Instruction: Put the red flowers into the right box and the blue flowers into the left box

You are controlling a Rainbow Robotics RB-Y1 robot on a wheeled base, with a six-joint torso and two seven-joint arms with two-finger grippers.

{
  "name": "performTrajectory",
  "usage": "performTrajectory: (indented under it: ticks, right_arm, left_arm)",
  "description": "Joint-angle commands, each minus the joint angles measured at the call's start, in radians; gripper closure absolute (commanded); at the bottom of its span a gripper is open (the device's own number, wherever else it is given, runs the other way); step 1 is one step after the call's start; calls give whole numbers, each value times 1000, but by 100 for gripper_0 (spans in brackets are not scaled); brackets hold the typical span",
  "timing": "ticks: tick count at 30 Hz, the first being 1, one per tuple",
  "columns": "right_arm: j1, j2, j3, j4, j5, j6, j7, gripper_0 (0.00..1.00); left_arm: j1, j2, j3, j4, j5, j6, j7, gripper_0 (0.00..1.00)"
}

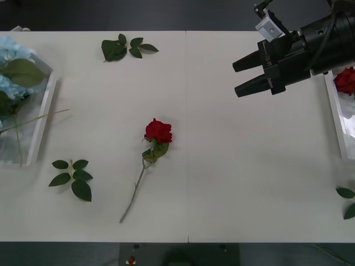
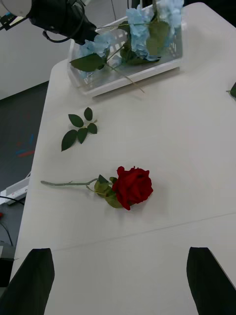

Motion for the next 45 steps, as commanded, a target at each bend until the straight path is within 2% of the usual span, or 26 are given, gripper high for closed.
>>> performTrajectory:
  ticks: [1, 5, 7, 11, 16, 20, 22, 25, 31, 37, 45]
  right_arm:
    - [6, -25, -3, -20, -23, -8, 10, 22]
    - [6, -25, -3, -20, -28, -8, 10, 22]
    - [6, -25, -4, -22, -31, -8, 10, 22]
    - [6, -25, -3, -20, -31, -8, 10, 22]
    - [6, -25, -3, -22, -31, -8, 10, 22]
    - [6, -25, -3, -20, -31, -8, 10, 22]
    - [6, -27, -3, -20, -31, -8, 10, 22]
    - [6, -27, -3, -20, -31, -8, 10, 22]
    - [6, -27, -3, -22, -31, -8, 10, 22]
    - [6, -31, -1, -19, -28, -8, 10, 21]
    - [6, -33, 5, -19, -29, -11, 10, 22]
  left_arm:
    - [17, 24, 48, -61, 72, 105, -10, 23]
    - [17, 45, 115, -165, 202, 326, -15, 6]
    - [17, 59, 152, -231, 283, 458, -13, 5]
    - [5, 78, 200, -374, 394, 637, -7, 4]
    - [-34, 87, 195, -570, 386, 783, 25, 4]
    - [-54, 96, 65, -687, 371, 847, 172, 4]
    - [-54, 98, -18, -715, 343, 837, 235, 4]
    - [-51, 96, -220, -713, 273, 760, 353, 4]
    - [-48, 93, -533, -555, 185, 493, 427, 0]
    - [-46, 90, -696, -426, 174, 313, 366, 0]
    - [-58, 81, -828, -320, 177, 151, 264, 0]
